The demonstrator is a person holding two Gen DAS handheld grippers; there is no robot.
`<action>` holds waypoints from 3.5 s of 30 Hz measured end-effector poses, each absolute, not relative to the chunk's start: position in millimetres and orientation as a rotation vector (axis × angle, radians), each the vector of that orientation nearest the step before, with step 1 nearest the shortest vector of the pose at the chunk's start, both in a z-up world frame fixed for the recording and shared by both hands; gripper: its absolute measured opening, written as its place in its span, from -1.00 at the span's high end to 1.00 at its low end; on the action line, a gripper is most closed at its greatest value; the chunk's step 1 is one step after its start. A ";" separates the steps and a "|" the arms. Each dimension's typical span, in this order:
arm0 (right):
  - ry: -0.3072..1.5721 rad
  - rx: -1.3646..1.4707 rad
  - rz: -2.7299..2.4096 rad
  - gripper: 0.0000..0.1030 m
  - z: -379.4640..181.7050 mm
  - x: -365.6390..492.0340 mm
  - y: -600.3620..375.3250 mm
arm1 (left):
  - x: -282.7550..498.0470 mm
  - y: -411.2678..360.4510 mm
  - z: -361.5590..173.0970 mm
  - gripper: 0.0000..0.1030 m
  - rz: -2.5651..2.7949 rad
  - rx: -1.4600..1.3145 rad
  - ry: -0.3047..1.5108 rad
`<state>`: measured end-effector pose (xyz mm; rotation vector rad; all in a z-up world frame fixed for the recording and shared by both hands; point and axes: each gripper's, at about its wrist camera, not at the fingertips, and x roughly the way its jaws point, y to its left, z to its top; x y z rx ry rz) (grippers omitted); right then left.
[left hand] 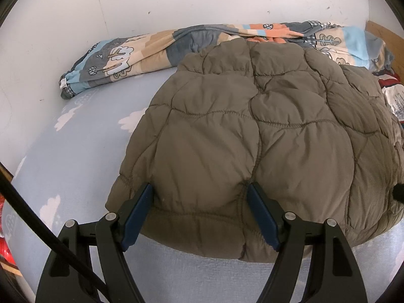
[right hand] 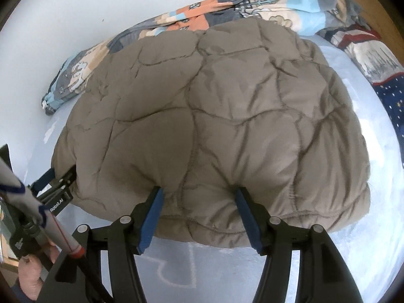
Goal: Fold large clothes
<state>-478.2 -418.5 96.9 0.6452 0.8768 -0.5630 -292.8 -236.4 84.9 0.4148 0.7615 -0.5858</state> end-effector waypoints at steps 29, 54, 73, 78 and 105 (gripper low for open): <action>0.741 1.002 -0.758 -0.61 97.0 -590.8 -488.0 | -195.7 -125.7 90.7 -0.48 -0.620 -0.179 1.178; 0.473 1.525 -0.732 -0.78 17.9 -641.1 -512.9 | -191.1 -121.5 37.0 -0.63 -0.604 -0.589 1.274; 0.636 1.153 -0.842 -0.06 50.1 -590.6 -513.2 | -192.3 -176.6 72.2 -0.08 -0.668 -0.201 1.072; 0.785 0.793 -0.919 0.06 80.2 -558.9 -493.0 | -218.0 -199.4 95.5 -0.03 -0.634 0.035 0.923; 0.748 0.426 -0.926 0.19 161.6 -632.6 -371.3 | -337.7 -87.0 140.4 0.03 -0.666 0.107 0.838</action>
